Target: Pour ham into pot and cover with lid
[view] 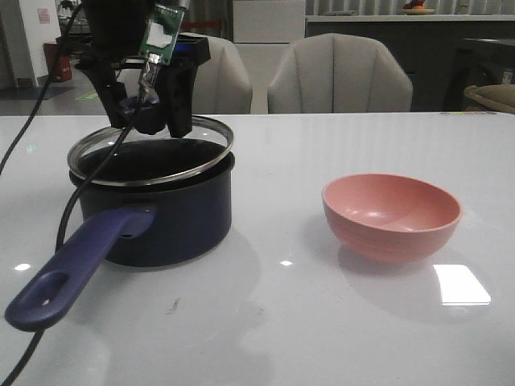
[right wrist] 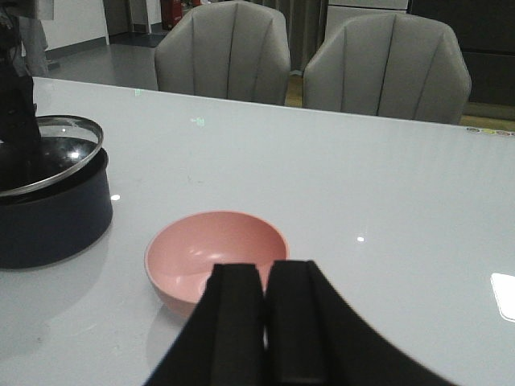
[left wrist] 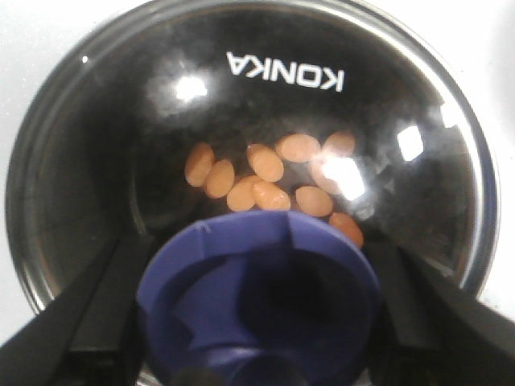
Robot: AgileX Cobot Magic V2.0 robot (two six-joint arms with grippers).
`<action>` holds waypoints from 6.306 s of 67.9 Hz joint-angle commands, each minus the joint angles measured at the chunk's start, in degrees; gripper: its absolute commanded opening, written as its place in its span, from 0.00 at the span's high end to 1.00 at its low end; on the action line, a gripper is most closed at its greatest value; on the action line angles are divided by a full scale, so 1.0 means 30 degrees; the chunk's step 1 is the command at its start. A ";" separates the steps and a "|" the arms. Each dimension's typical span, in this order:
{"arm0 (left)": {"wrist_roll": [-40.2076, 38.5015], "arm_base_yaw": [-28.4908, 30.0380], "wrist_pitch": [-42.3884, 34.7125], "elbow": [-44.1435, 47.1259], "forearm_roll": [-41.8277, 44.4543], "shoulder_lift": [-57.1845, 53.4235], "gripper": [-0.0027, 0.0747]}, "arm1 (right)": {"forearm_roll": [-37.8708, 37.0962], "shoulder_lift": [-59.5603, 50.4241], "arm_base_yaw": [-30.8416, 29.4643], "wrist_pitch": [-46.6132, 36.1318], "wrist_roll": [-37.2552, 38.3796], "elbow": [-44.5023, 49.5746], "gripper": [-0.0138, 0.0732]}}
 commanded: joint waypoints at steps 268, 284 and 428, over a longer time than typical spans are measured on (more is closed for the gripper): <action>0.0434 0.8518 -2.4913 3.5975 0.0442 -3.8745 0.79 | 0.0003 0.0223 0.0032 -0.1609 -0.0081 -0.0547 0.66; 0.0434 0.8172 -2.4851 3.5975 0.0442 -3.8745 0.79 | 0.0003 0.0223 0.0032 -0.1609 -0.0081 -0.0547 0.66; 0.0434 0.8172 -2.4851 3.5975 0.0442 -3.8711 0.79 | -0.4684 -0.2807 -0.1135 -0.3989 0.4271 0.3343 0.66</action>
